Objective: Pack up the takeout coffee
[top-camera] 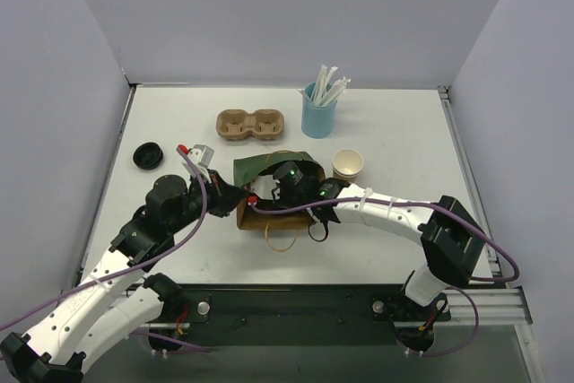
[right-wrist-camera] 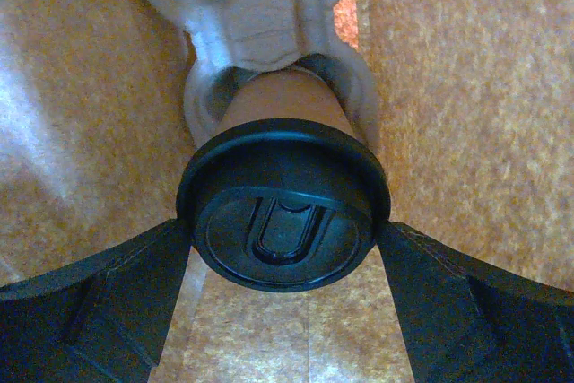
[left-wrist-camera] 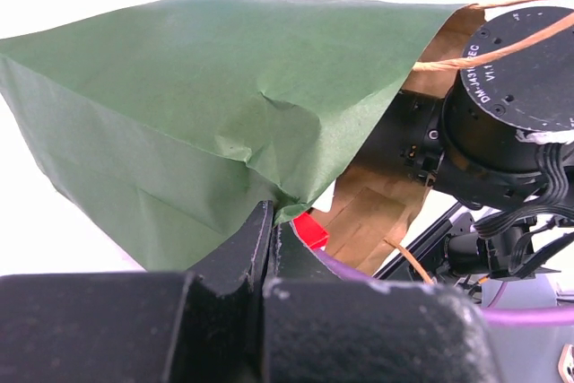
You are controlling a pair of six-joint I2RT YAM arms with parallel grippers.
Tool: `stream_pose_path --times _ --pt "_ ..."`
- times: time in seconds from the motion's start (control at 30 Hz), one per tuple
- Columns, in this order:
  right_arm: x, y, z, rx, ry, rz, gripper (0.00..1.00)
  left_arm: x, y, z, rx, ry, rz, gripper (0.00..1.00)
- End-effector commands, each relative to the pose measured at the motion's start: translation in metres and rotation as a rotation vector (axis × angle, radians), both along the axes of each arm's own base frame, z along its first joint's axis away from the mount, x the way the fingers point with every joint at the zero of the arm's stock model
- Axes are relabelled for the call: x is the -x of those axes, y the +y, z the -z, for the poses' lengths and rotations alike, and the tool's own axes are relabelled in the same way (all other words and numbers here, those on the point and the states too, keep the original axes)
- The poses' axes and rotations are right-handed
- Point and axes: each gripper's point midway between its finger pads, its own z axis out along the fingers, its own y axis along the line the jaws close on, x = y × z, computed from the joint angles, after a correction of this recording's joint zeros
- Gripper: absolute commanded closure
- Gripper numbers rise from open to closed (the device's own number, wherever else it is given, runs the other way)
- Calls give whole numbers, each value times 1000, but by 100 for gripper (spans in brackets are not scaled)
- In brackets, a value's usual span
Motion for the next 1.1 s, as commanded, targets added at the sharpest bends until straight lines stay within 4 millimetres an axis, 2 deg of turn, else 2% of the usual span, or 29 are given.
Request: stream_pose_path --times 0.0,0.23,0.37,0.4,0.57,0.67,0.73,1.07 --pt "-3 -9 -30 -47 -9 44 10 -1 2 -23 28 -24 -20 100" --pt "2 -21 -42 -47 16 78 11 -2 5 -25 10 -13 -32 100" --pt "7 -27 -52 -54 32 89 10 -3 5 -30 5 -7 -36 100" --pt "9 -27 -53 -57 37 91 6 -3 5 -31 6 -8 -35 100" --pt "14 -32 -61 -54 61 111 6 -4 2 -37 9 -11 -26 100" --pt "16 -33 -63 -56 73 116 6 -4 0 -39 15 -13 -17 100" --pt "16 -32 -64 -60 73 115 0 -4 -1 -39 17 -11 -14 100" --pt "15 -23 -76 -92 76 94 0 -3 -1 -37 11 -2 -7 100"
